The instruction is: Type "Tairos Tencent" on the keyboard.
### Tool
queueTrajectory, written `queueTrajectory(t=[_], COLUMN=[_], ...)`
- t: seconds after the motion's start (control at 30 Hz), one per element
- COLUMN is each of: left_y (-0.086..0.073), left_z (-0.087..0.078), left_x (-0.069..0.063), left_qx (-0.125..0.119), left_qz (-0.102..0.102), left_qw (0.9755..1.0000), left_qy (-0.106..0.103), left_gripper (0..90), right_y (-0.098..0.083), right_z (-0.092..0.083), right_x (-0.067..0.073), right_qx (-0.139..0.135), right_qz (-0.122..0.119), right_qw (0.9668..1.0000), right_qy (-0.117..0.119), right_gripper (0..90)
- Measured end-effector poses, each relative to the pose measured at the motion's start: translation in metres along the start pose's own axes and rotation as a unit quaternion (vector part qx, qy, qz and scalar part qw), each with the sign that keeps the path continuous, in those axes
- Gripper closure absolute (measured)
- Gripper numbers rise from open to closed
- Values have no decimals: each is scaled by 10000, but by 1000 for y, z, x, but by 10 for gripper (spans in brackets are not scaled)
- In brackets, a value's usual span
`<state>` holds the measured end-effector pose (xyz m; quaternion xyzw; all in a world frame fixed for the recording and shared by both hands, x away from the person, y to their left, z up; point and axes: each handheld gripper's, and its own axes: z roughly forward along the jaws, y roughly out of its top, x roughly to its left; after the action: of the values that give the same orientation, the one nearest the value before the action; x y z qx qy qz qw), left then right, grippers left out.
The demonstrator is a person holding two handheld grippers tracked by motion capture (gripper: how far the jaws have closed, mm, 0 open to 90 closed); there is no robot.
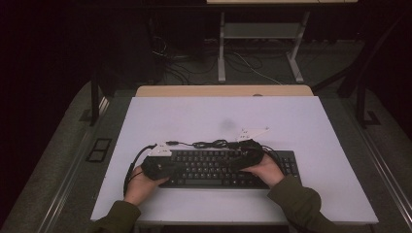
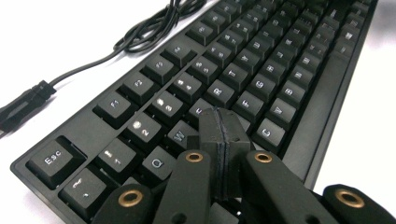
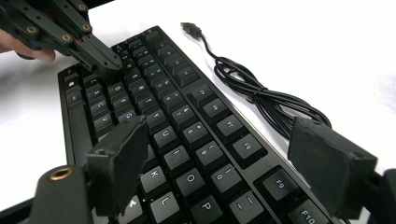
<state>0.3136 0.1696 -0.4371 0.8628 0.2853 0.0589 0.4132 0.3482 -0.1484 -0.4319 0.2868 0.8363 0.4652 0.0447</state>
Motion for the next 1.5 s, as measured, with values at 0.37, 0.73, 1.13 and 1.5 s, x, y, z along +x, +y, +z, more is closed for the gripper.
queueTrajectory(t=[0.37, 0.73, 1.13, 1.5], left_y=[1, 3, 9, 13], left_z=[-4, -7, -7, 0], left_x=[0, -1, -10, -21], left_qx=[-58, -146, -133, -89], left_qz=[38, 45, 179, 303], left_qw=[10000, 9999, 9997, 9990], left_qy=[45, 68, -54, -318], left_gripper=[892, 892, 892, 892], right_y=[1, 1, 1, 1], right_z=[-1, -2, -1, -2], right_x=[-1, -1, 0, -1], right_qx=[-46, -43, -50, -51], right_qz=[-24, 3, 6, 9], right_qw=[10000, 10000, 10000, 10000], right_qy=[-14, -12, -12, -13], right_gripper=[197, 197, 197, 197])
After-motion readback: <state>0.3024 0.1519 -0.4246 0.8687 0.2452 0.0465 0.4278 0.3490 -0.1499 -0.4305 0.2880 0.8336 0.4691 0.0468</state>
